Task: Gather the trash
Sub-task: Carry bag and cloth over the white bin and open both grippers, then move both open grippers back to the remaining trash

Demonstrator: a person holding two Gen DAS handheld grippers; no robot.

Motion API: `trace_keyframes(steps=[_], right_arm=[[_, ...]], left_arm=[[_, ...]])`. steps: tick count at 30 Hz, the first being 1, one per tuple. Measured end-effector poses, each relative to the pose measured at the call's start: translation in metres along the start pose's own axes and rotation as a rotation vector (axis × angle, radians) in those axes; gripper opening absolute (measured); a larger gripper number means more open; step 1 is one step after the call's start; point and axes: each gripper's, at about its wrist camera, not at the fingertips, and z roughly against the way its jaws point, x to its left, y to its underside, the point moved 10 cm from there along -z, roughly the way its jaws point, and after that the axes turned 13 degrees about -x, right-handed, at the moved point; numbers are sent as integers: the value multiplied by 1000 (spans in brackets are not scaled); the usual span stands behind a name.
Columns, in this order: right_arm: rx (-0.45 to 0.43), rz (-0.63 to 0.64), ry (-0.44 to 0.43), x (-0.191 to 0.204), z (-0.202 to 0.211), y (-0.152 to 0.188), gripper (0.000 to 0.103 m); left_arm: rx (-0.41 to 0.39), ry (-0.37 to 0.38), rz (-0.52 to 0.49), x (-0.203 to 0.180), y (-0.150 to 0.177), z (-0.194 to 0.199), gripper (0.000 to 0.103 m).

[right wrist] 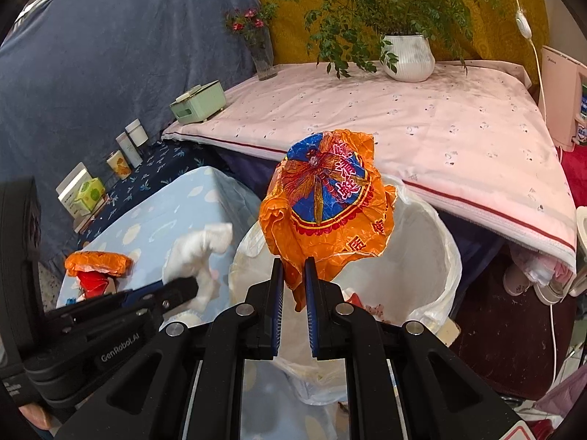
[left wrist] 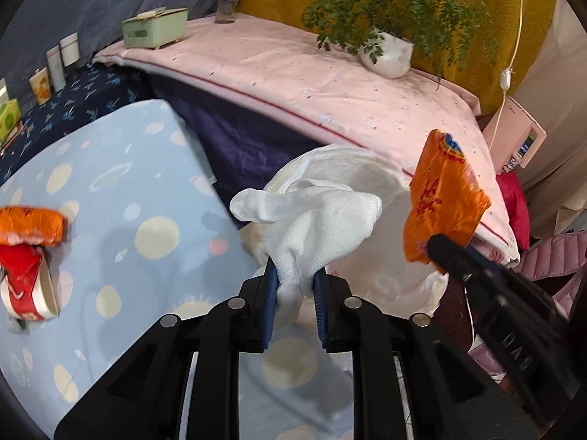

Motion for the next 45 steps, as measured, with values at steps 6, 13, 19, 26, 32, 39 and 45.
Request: trace_keyframes(steps=[6,13,19,26,32,39,45], right_arm=[[-4,-2,11,-11,-3,-6,11],[-43,-39,57,-24,-1,-15,43],[-43,-54,66,-24,5,-17,44],[-57,-19,52,-3,13,-22,55],[-61,13,28,26,21,-21,61],[-44,77,-17,72,23,-11,62],[-27,122,-66,115,21,0,62]], left_arm=[[-3,21,-23,-23,-14,-13,18],[-27,-11,17,-17,-25,-16,48],[-52,-37,34,-4,-30,-5,57],[-82,-55,46,10,-31,15,62],[-117,-107,83,40,-29,38,68],[-137,-204,144,92,-17,66,73],[-128,-275,242,149,0,87,73]])
